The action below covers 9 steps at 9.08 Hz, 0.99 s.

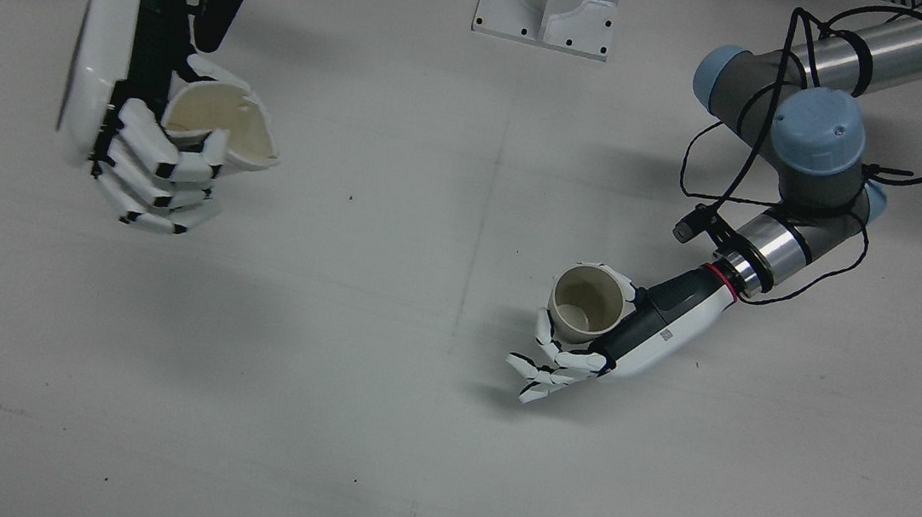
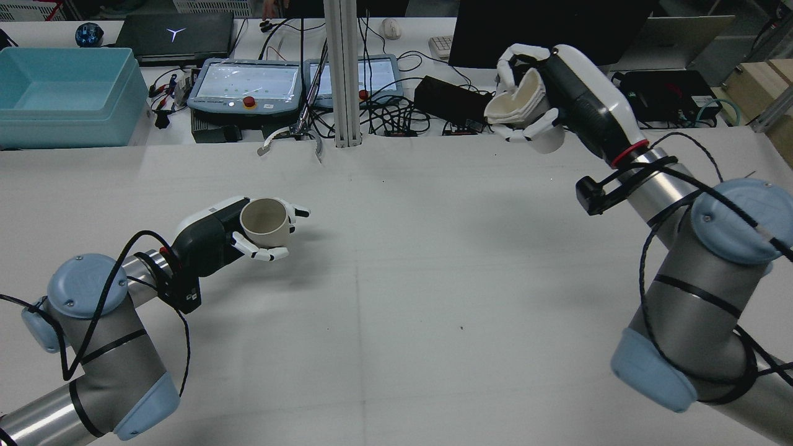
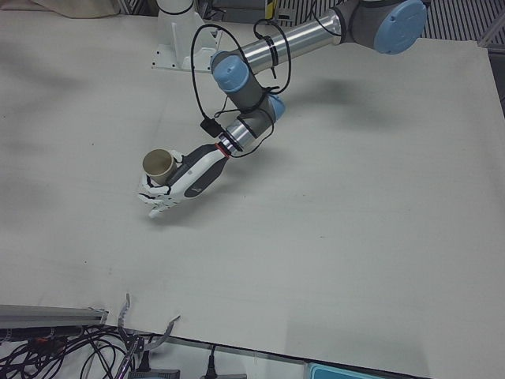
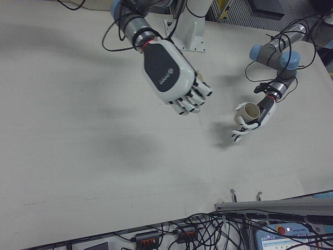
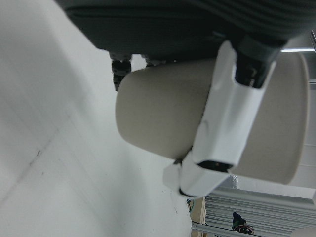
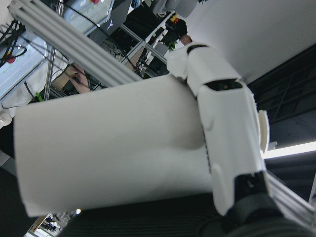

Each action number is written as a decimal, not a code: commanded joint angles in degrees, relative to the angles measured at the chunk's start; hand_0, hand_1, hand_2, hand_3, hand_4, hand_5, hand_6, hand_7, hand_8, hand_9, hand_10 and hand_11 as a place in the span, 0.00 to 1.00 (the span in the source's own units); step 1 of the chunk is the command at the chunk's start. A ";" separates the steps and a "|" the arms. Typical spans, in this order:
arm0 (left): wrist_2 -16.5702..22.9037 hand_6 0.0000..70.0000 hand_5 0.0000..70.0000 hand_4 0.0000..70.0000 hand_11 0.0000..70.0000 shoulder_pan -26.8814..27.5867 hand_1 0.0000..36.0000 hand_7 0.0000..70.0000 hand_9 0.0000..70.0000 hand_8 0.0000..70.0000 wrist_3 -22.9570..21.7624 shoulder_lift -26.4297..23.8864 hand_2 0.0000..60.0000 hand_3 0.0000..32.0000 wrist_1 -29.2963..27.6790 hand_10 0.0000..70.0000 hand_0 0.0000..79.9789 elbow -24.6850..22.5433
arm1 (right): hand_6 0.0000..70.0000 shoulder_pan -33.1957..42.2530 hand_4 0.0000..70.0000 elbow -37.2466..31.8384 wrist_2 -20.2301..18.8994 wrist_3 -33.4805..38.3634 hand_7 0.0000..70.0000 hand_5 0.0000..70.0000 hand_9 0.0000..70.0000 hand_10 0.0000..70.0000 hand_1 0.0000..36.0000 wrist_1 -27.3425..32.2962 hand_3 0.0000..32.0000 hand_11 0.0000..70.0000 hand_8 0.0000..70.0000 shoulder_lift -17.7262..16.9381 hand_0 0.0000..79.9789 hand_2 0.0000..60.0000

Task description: Pour water

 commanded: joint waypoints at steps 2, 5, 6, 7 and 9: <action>0.13 0.27 1.00 1.00 0.21 -6.81 1.00 0.41 0.11 0.10 -0.60 16.15 1.00 0.00 -13.56 0.12 1.00 -0.69 | 0.69 24.95 0.22 -0.67 -16.00 16.18 0.95 1.00 0.71 0.57 1.00 9.31 0.00 0.85 0.52 -17.45 0.93 1.00; 0.04 0.27 1.00 1.00 0.21 -7.35 1.00 0.40 0.11 0.11 -0.17 23.45 1.00 0.00 -19.37 0.12 0.99 0.01 | 0.68 26.76 0.23 -26.51 -16.40 28.56 0.91 1.00 0.73 0.60 1.00 36.78 0.00 0.87 0.53 -26.71 0.78 1.00; 0.04 0.26 1.00 1.00 0.20 -7.96 1.00 0.40 0.11 0.11 -0.08 25.74 1.00 0.00 -21.13 0.12 0.97 0.01 | 0.68 26.59 0.22 -34.80 -16.05 28.67 0.90 1.00 0.73 0.59 1.00 42.10 0.00 0.86 0.53 -26.12 0.78 1.00; 0.04 0.26 1.00 1.00 0.20 -8.66 1.00 0.40 0.11 0.10 0.18 28.11 1.00 0.00 -22.98 0.12 0.93 0.19 | 0.70 26.15 0.24 -43.06 -15.26 28.41 0.94 1.00 0.74 0.58 1.00 45.64 0.00 0.85 0.54 -24.11 0.79 1.00; 0.04 0.26 1.00 1.00 0.20 -10.07 1.00 0.39 0.11 0.10 0.27 30.59 1.00 0.00 -25.01 0.12 0.87 0.19 | 0.70 25.97 0.24 -63.00 -14.64 27.71 0.95 1.00 0.76 0.61 1.00 53.80 0.00 0.89 0.56 -14.55 0.77 1.00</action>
